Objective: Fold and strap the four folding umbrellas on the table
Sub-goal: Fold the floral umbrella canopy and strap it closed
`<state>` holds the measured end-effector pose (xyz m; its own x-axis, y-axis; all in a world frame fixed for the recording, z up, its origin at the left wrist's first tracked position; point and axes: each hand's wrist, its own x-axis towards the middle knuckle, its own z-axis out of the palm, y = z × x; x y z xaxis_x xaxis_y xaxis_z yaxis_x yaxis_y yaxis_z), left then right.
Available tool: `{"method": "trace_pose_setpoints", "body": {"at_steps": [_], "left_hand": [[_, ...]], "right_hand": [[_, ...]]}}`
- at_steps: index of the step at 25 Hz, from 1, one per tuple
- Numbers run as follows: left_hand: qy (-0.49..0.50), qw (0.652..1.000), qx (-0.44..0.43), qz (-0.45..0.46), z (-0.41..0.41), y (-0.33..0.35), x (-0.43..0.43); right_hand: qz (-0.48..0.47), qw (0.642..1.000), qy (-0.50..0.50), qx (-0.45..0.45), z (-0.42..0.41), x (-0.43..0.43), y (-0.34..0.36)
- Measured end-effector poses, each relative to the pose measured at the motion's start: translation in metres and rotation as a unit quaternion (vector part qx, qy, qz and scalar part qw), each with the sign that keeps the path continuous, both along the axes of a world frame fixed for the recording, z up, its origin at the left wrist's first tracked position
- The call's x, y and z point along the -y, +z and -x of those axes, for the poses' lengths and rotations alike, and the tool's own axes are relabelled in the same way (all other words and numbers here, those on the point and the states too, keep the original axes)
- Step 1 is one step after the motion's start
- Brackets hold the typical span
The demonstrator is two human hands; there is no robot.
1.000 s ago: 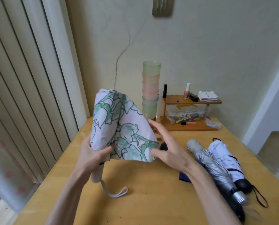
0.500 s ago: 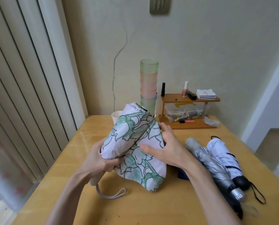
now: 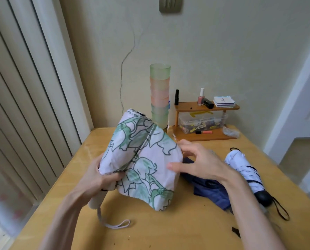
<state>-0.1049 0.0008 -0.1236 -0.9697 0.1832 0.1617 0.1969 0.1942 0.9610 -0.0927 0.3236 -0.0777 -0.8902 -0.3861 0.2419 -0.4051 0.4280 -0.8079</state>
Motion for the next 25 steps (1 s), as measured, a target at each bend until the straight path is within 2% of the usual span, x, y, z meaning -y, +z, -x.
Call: {"method": "trace_pose_setpoints", "body": {"at_steps": [5,10,18,25], "left_hand": [[-0.026,0.999,0.005,0.032,0.000,0.006,0.015],[-0.019,1.000,0.013,-0.016,0.001,0.002,0.018],[-0.026,0.999,0.018,-0.026,0.004,-0.002,0.013],[-0.040,0.997,0.046,-0.044,0.002,-0.001,0.031]], "right_hand": [[0.004,1.000,-0.027,0.009,-0.001,-0.008,0.006],[0.071,0.996,0.039,0.040,-0.010,-0.016,0.011],[0.079,0.996,-0.026,-0.024,0.000,0.005,0.006],[0.041,0.997,-0.017,-0.059,0.000,-0.010,0.014]]}}
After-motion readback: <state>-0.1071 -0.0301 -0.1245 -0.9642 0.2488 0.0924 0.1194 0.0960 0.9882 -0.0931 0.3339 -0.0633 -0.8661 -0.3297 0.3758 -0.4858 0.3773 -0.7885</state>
